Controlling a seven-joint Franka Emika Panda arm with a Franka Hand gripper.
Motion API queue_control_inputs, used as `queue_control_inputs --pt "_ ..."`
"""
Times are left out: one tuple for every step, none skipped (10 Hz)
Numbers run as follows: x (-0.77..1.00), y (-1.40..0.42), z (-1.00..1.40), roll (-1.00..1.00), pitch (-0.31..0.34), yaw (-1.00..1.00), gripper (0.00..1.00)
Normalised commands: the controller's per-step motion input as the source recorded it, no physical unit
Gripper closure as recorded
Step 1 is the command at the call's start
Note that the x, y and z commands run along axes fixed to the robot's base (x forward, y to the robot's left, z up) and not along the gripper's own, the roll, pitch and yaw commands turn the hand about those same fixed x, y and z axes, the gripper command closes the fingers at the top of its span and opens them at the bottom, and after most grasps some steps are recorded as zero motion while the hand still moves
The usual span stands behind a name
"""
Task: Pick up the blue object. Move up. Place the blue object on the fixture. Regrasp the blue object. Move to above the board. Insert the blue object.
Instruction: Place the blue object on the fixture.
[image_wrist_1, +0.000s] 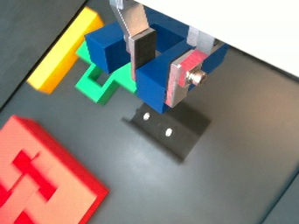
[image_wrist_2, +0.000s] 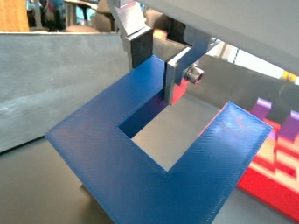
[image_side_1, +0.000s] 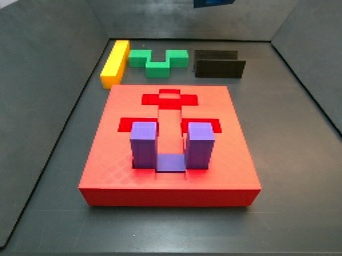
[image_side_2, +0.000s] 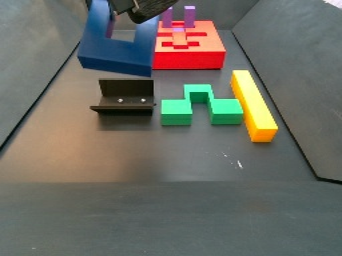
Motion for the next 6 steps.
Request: queue_control_inputs --pt "0.61 -0.21 0.06 -0.61 0.191 0.0 1.0" --pt "0.64 -0.17 0.07 -0.54 0.26 0.0 1.0" --pt "0.66 -0.19 0.05 -0.52 0.323 0.0 1.0" --pt "0.64 -0.19 0.05 -0.53 0.314 0.0 1.0" --pt "0.65 -0.17 0.04 -0.54 0.329 0.0 1.0" --pt "0.63 -0.16 0.01 -0.54 0.329 0.0 1.0"
